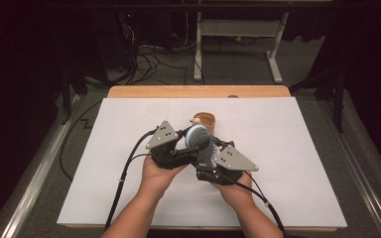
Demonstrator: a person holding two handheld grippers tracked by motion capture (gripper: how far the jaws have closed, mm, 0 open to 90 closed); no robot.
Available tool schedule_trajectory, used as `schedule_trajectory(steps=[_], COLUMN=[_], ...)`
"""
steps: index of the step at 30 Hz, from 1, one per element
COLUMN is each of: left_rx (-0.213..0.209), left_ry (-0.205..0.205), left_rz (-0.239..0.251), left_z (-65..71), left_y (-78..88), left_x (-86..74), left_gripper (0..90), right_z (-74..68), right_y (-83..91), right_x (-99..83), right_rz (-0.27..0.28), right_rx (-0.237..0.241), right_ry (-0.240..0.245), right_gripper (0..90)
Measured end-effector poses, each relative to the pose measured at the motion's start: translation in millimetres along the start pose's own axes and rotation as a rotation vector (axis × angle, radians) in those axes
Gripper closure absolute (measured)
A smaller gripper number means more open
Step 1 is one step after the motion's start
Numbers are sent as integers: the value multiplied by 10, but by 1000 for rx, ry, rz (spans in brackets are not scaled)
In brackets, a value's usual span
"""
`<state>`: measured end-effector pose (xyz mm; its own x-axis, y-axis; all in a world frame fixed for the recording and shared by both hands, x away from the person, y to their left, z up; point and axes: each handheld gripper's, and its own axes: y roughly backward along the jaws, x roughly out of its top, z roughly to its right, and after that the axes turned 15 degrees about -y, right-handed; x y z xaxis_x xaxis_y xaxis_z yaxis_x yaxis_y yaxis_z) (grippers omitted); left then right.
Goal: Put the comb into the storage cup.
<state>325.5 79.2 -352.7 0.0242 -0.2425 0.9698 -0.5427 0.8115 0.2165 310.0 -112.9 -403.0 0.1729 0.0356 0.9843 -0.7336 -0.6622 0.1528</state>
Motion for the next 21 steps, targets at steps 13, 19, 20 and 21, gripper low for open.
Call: schedule_trajectory(steps=[13, 19, 20, 21], left_rx=[15, 28, 31, 37], left_ry=[11, 2, 1, -4], left_rz=[-23, -21, -21, -22], left_z=[-2, 22, 28, 39], left_y=[8, 12, 10, 8], left_x=[20, 31, 32, 34], left_gripper=[516, 535, 539, 542], right_z=[-10, -17, -19, -18], right_y=[-11, -11, -10, -11], right_x=[-2, 2, 2, 1], right_rz=[-8, -4, -6, -5], right_rx=[-9, -11, -13, -13], right_ry=[3, 1, 0, 1], right_gripper=[203, 203, 203, 203])
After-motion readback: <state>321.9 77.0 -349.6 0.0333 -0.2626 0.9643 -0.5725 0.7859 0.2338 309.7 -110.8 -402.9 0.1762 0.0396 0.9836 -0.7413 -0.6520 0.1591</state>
